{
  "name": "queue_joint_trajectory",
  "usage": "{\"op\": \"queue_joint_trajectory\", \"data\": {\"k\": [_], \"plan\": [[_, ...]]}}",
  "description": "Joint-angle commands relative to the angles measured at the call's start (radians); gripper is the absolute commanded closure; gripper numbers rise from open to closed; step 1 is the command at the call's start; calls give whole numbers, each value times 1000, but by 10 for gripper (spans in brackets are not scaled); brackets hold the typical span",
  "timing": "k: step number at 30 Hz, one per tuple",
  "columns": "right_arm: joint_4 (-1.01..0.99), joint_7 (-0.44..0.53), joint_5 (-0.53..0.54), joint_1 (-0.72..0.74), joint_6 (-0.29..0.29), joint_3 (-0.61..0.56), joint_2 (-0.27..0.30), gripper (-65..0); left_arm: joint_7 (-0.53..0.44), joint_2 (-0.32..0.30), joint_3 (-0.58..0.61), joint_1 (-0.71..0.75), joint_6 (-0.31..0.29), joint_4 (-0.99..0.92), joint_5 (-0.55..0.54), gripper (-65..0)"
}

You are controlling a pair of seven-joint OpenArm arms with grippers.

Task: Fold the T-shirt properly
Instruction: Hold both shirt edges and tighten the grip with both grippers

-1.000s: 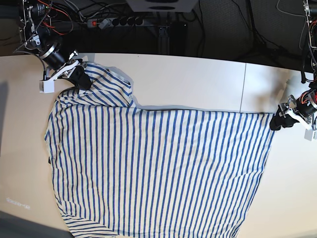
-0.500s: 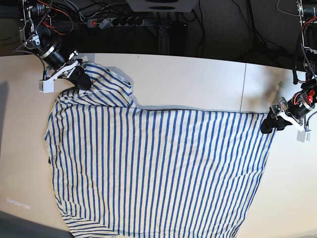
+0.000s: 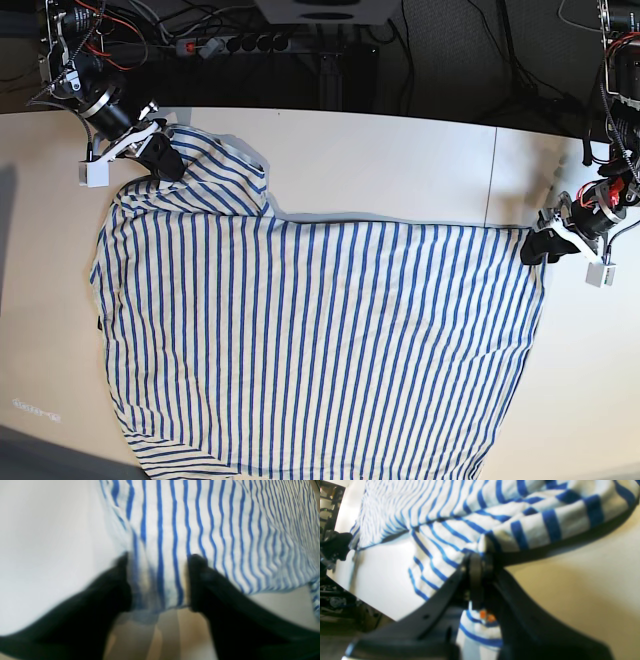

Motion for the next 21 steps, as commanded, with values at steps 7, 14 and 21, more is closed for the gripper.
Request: {"op": "queue_joint_trajectory", "data": {"k": [7,14,21], "plan": [[4,-15,-53,-3,47,2,13,0,-23,-12,1,-20,-124,3,71,0],[12,-71,-85,5,47,4,14,0,8,-40,-2,-46,-124,11,-12,0],[112,-167,9,-58,77,84,14,0,126,-98,-2,-29,-124,116,-137,0]]}}
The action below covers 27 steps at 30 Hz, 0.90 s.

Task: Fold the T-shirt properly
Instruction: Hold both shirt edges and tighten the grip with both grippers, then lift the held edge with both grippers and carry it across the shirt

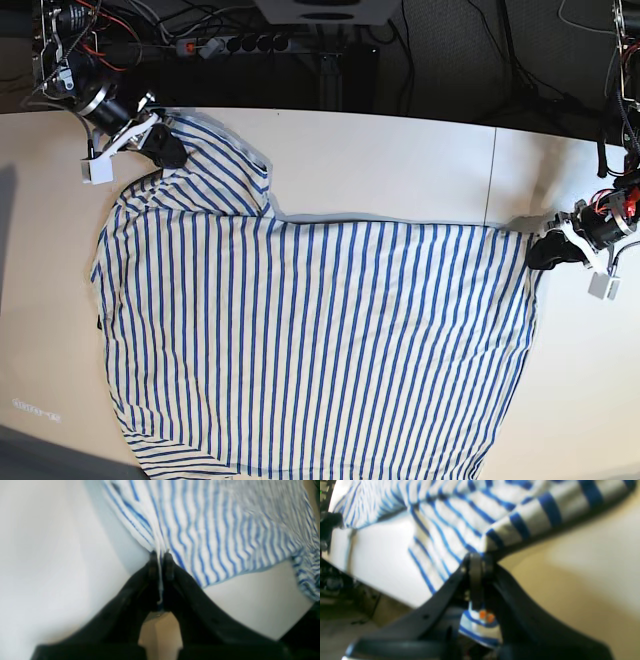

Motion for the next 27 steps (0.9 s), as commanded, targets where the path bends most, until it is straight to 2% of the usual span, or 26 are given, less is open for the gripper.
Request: {"op": "queue_joint_trajectory", "data": {"k": [1,6,13,19,24,27], "plan": [[40,-10,8,-18,72,24,14,0,8,-27,-8,-11,-31,37,-34,0],[164,-14,18,-55,72,107,18,0,50,-48,-11,-11,-31,121,-95,0],[266,-14,17,-43,72,151,91,0,62,-53,-89,-16,-31,175,-96,0],[252,-14,-32,74,71,158,152,0,52,-58,-87,-63,-31,174,-84,0],[200,-14,-32,187,72,131,211,0,-24,-58,-86,-96,-31,144,29,0],[166,-14,-46,258,72,78,248,0,-34,-58,-70,-137,-31,92,35,0]]}}
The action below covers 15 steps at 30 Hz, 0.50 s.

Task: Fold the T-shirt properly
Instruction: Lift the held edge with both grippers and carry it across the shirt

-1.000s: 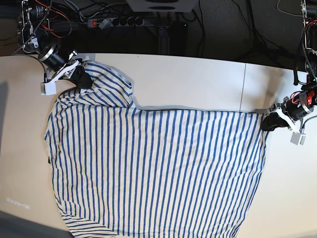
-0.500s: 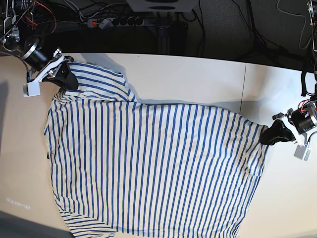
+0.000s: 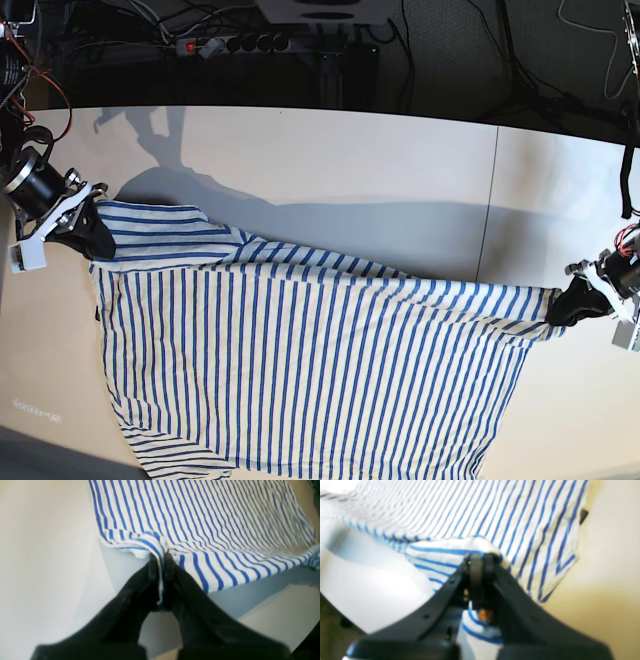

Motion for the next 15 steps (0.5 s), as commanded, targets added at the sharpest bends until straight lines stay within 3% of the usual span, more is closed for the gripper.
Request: {"op": "queue_joint_trajectory", "data": {"k": [1,6,15], "plan": [[-1,23,0,40,71,-13,32,0,-26,-24,2,-41,-27,-10,-13,0],[-92,23,-11,158,71,-82,52,0,-49,-14,66,-126,-27,-127,-9,0],[-292,23,-65,407,72,-243,54,0,-128,38,162,-281,-27,-283,124,0]]}}
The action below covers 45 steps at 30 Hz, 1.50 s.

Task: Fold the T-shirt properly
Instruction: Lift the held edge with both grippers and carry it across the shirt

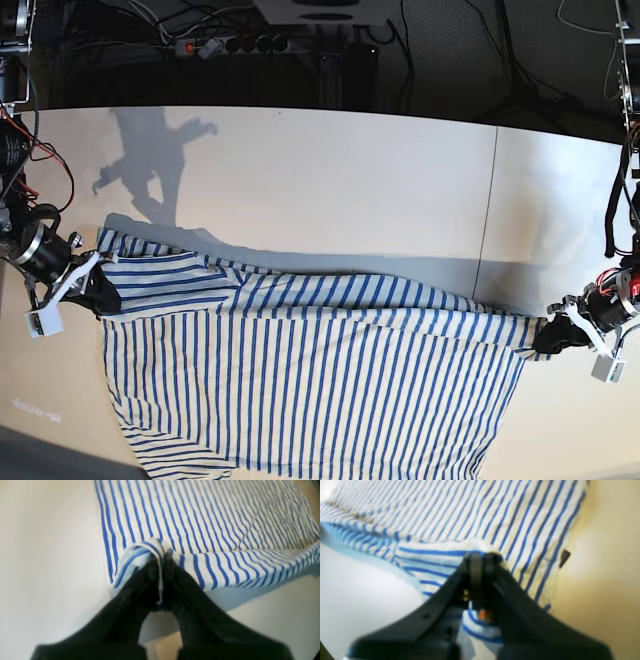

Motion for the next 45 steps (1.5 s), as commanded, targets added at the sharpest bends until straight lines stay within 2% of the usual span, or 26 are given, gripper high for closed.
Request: {"op": "queue_joint_trajectory", "data": {"k": [1,13,21,24,25,26,28,29,30,37,38,39,40,41,42,43,44,45], "plan": [[-10,25,5,53,70,-16,23,0,-34,-16,2,-41,-16,-5,2,0],[-221,30,-50,369,70,-275,9,0,-130,27,7,-136,-16,-153,93,0],[-333,65,-173,436,69,-346,-79,0,-212,48,7,-135,-16,-167,178,-10],[-371,145,-245,436,66,-346,-108,0,-212,50,7,-135,-16,-167,205,-260],[-379,169,-267,436,66,-346,-113,-48,-212,50,7,-135,-16,-167,205,-335],[-384,188,-288,436,66,-346,-118,-157,-212,49,7,-135,-16,-167,205,-383],[-384,194,-297,436,63,-345,-117,-360,-212,50,7,-144,-16,-167,204,-397],[-384,194,-297,436,62,-345,-117,-424,-212,50,7,-153,-16,-167,203,-397],[-384,195,-296,438,63,-345,-117,-441,-212,50,7,-166,-16,-167,202,-397],[-381,190,-262,485,63,-333,-118,-439,-198,51,7,-253,-16,-163,179,-391],[-381,189,-252,495,63,-325,-119,-439,-188,51,7,-259,-16,-163,177,-363],[-381,185,-251,502,63,-317,-120,-439,-170,54,7,-264,-16,-163,178,-297],[-381,183,-251,509,63,-309,-123,-430,-150,58,7,-265,-16,-163,179,-203],[-382,174,-252,515,63,-304,-129,-383,-135,63,7,-264,-16,-163,179,-109],[-382,163,-251,517,63,-302,-135,-287,-114,72,7,-264,-16,-163,179,-28],[-382,154,-252,518,63,-302,-146,-147,-93,84,7,-262,-16,-163,179,0],[-383,134,-255,516,63,-302,-158,0,-79,97,7,-262,-16,-163,180,0],[-387,112,-257,515,63,-302,-172,0,-70,111,7,-262,-16,-163,185,0]]}}
